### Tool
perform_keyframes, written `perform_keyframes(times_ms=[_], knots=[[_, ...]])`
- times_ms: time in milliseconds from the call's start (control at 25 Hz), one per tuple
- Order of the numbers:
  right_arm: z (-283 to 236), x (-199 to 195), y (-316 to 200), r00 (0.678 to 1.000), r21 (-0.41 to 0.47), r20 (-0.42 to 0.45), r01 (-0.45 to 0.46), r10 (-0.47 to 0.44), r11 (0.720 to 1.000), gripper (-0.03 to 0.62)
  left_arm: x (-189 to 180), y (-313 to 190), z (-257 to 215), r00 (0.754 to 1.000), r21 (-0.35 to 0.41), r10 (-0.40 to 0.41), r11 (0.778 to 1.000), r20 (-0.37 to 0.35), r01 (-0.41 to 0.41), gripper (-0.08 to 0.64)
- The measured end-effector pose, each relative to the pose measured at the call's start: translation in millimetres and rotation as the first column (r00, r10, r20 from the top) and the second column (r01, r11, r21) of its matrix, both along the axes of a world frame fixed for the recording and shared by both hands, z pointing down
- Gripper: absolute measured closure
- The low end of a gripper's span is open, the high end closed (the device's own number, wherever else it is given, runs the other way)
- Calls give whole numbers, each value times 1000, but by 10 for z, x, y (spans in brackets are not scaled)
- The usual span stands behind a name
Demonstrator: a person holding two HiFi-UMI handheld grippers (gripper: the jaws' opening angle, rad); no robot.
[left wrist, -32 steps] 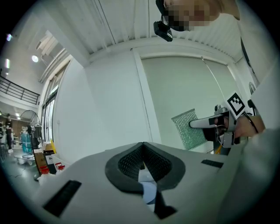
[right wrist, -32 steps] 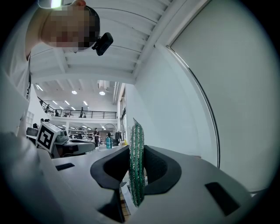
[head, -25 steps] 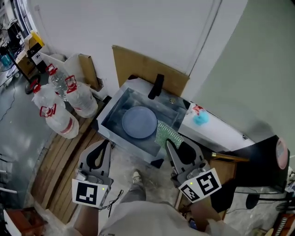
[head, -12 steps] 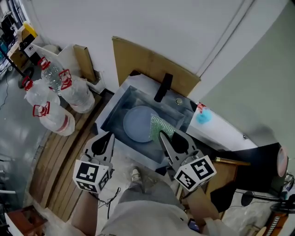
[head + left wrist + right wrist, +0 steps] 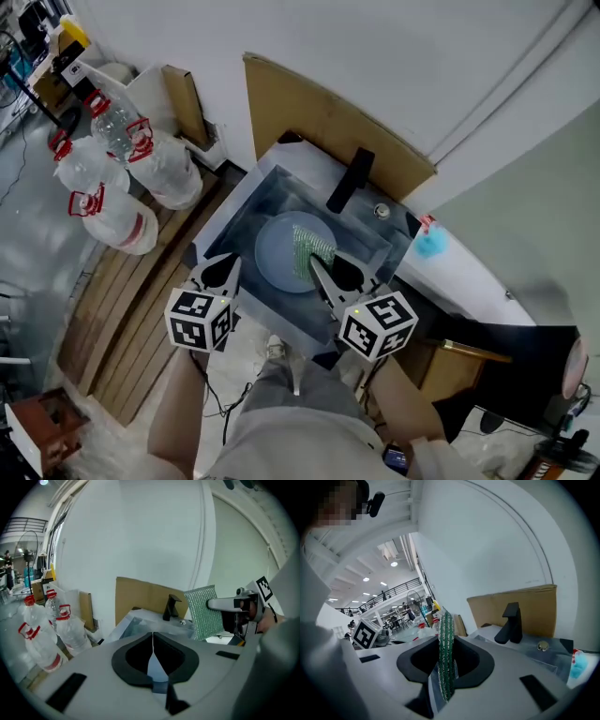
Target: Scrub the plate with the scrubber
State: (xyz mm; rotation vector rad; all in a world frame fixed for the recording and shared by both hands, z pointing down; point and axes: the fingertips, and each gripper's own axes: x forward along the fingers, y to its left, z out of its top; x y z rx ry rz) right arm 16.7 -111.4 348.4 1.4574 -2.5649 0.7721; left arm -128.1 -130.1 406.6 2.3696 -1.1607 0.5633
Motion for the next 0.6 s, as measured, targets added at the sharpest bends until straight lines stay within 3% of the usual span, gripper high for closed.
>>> perform_keyframes(times_ms=[320,440,600], knots=[[686,-179,-373,994,-107,-44,100,-105,989,485,110,-495,567,993,-143,-103,985,-54,94,535],[907,-213,-523,990,-138,-60,115,-125,984,485,180,-627,797,994,-192,-101,977,-48,90,434],[1206,-231,-654,987,-185,-73,129,-145,974,485,259,-707,1156,997,-257,-75,964,1,72,404]])
